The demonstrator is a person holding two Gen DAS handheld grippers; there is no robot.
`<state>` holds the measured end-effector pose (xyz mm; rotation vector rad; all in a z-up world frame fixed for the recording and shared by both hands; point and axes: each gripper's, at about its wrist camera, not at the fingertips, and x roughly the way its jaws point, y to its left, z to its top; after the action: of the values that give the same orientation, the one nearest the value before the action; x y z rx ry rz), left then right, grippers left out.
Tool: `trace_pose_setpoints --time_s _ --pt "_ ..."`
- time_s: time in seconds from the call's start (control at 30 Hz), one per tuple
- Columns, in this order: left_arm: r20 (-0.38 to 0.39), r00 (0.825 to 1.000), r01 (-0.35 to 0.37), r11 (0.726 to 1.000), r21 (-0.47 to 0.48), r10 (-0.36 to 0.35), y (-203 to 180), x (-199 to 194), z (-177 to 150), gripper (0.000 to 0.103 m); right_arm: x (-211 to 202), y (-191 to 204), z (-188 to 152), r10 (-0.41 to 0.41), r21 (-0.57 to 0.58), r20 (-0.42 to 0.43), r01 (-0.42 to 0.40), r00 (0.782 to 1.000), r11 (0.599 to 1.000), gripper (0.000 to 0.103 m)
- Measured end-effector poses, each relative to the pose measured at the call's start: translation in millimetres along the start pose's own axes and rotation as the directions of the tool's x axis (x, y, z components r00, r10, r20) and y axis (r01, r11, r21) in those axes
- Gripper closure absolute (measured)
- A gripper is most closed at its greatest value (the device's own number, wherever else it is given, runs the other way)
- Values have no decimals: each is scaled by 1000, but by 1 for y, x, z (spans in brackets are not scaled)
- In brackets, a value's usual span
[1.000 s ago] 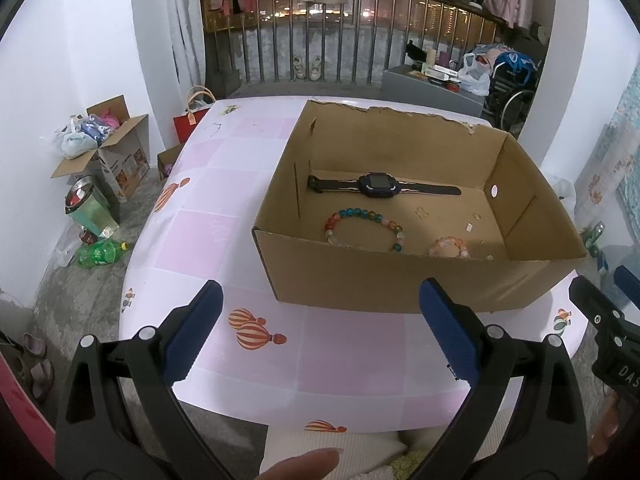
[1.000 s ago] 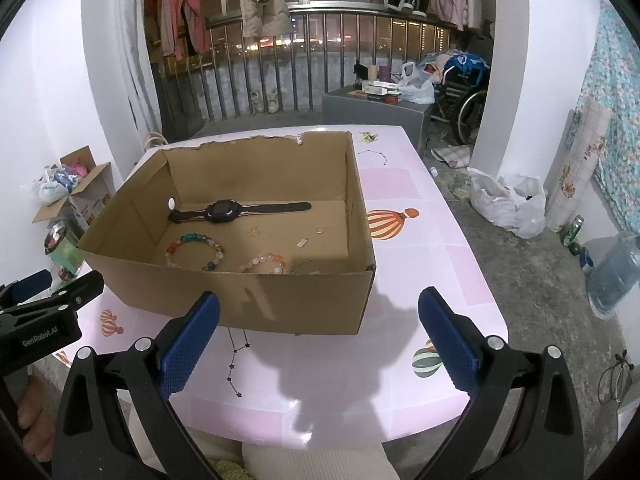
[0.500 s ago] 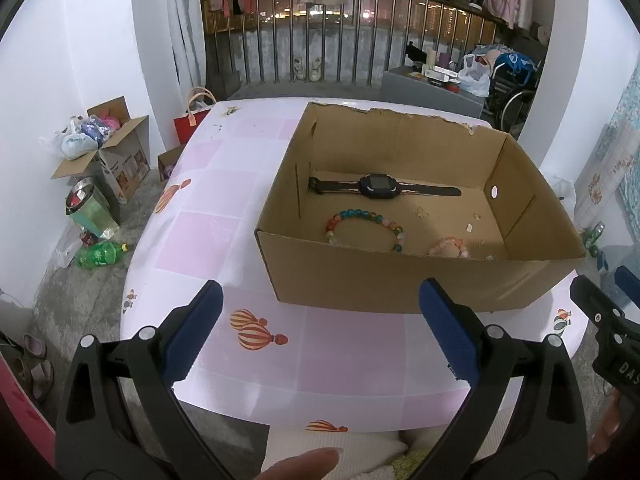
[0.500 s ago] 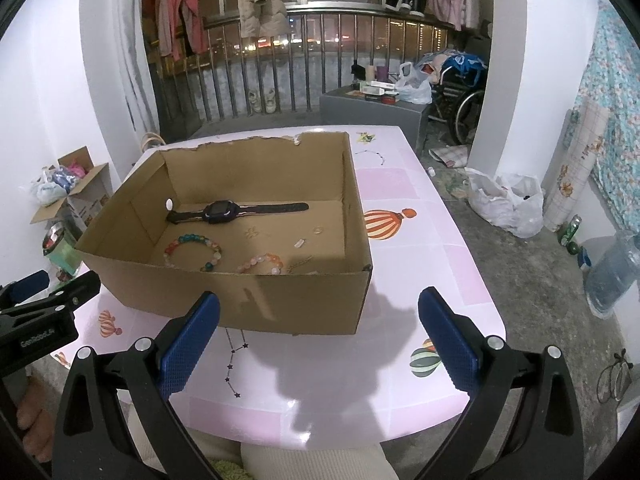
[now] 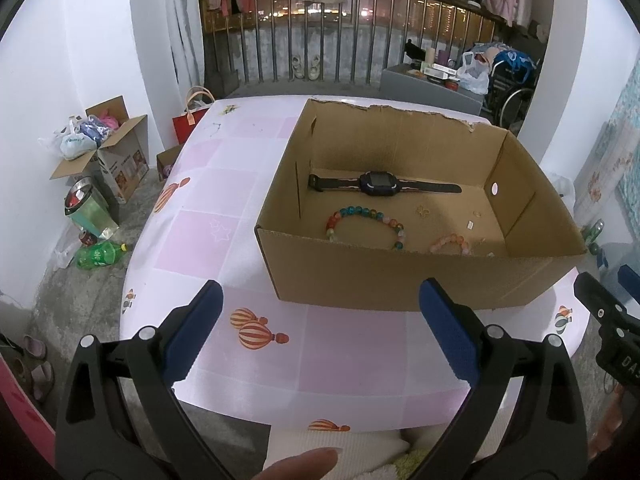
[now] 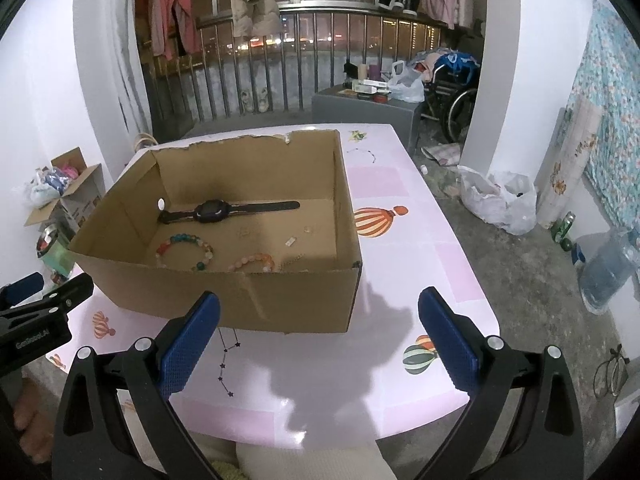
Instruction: Organize jewelry
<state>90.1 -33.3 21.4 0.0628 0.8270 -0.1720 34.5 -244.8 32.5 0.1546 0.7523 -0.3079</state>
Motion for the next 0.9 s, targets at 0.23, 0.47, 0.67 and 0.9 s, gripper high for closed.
trace_pose_setpoints --time_s 0.23,0.47,0.67,0.9 --pt "-16 1000 -14 1000 7 15 2 -1 2 8 -1 0 2 -4 0 -6 4 1000 1000 6" --pt "-38 998 -53 998 19 53 9 -9 8 8 0 -1 4 -11 10 -39 12 999 1000 6" --pt "-49 997 -64 997 34 66 11 -10 8 8 1 -3 4 -21 21 -74 22 997 1000 6" --pt "-63 995 -74 996 41 76 14 -8 2 8 -2 -10 1 -52 31 -90 55 995 998 6"
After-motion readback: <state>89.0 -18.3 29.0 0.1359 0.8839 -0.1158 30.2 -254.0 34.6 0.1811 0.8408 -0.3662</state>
